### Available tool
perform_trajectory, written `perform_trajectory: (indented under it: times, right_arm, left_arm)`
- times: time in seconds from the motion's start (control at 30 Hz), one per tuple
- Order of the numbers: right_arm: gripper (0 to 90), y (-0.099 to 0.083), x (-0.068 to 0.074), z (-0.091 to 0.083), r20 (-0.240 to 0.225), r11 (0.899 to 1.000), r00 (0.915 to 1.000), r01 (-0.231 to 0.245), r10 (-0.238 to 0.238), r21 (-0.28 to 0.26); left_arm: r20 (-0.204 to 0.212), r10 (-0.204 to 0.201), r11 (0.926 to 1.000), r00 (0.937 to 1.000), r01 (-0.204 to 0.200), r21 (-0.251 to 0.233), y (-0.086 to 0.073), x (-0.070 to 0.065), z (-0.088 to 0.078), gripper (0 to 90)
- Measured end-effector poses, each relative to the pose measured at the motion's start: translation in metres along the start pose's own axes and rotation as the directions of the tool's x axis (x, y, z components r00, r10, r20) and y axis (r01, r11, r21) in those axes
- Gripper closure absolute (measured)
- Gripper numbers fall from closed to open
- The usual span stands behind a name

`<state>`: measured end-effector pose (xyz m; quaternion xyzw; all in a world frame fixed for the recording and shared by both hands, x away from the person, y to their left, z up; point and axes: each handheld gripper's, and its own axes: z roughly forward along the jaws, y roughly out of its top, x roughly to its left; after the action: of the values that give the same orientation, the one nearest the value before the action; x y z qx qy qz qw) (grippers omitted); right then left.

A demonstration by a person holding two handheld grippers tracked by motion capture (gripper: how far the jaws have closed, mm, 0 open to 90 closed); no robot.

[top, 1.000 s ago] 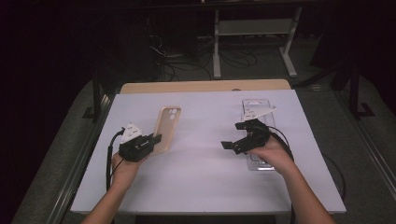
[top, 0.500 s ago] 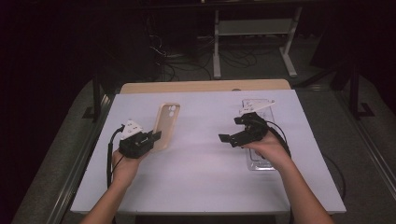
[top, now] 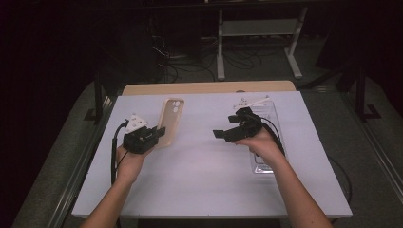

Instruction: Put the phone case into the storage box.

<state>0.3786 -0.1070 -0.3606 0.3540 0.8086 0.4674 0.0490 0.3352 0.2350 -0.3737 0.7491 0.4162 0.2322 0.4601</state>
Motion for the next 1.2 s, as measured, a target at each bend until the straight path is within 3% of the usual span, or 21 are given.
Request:
perform_trajectory:
  times: [0.27,0.73,1.2]
  right_arm:
    - [8.4,0.005,0.002,0.014,0.018,0.999,0.9998,0.006,-0.006,-0.037]
    - [0.0,-0.003,0.009,0.039,-0.049,0.999,0.9979,-0.044,0.043,-0.017]
    - [0.0,-0.006,0.01,0.041,-0.112,0.994,0.9894,-0.099,0.093,-0.054]
  left_arm:
    - [-0.012,-0.008,1.0,0.9999,0.008,-0.005,0.0,-0.007,0.003,79.0]
    - [-0.017,0.019,0.9998,0.9997,-0.019,-0.002,-0.011,-0.021,0.003,79.0]
    - [-0.013,0.041,0.9988,0.9991,-0.041,-0.025,-0.015,-0.033,0.005,79.0]
